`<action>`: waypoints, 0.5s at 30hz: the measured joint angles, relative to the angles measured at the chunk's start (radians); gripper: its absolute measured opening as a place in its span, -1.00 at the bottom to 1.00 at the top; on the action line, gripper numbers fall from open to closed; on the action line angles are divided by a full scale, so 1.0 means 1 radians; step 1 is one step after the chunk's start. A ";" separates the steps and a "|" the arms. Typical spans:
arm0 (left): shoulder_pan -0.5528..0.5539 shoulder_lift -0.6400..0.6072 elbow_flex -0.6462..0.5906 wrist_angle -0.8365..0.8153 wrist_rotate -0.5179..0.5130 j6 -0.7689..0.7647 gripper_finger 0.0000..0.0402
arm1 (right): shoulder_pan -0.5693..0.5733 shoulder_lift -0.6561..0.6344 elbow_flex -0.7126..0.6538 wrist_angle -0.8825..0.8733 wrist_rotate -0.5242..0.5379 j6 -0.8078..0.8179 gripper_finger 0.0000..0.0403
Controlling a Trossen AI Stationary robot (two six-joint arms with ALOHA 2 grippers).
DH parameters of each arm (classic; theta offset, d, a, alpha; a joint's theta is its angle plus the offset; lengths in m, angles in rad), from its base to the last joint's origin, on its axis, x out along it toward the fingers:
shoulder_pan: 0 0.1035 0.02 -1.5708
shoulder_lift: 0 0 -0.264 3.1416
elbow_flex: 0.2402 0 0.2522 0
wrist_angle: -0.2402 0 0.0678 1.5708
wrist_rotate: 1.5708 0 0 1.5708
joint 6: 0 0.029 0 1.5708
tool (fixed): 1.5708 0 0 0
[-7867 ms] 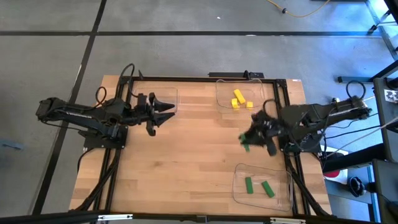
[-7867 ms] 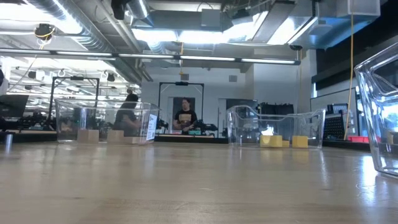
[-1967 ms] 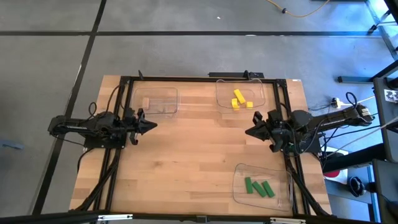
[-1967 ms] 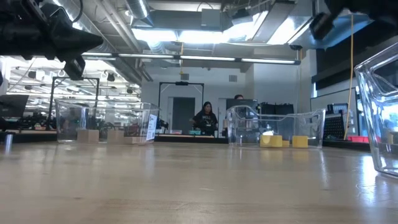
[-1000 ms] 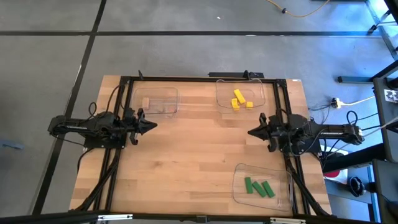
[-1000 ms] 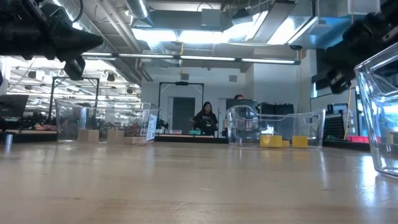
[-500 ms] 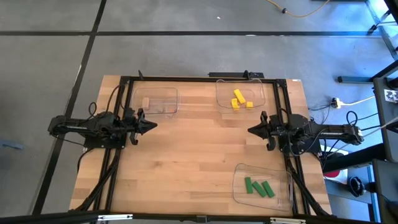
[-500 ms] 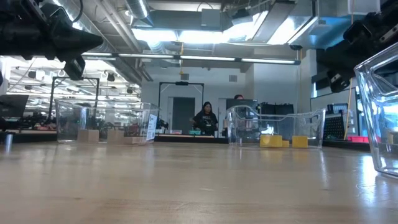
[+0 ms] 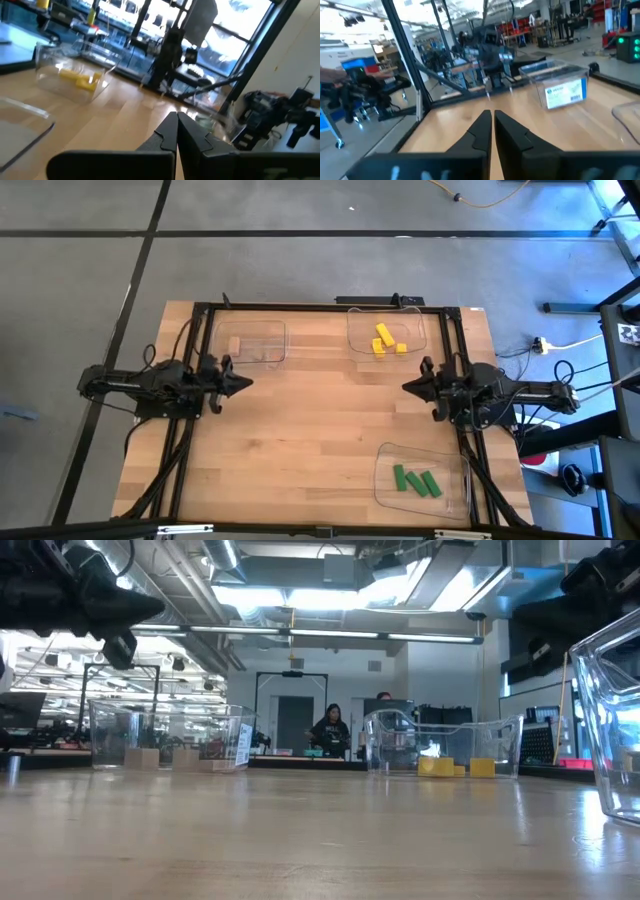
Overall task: Sort & place blocks by color
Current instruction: Return to Home Position
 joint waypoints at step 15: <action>0.000 0.000 0.000 -0.103 0.029 0.000 -1.00 | 0.002 0.000 0.000 0.008 -0.001 0.001 -0.88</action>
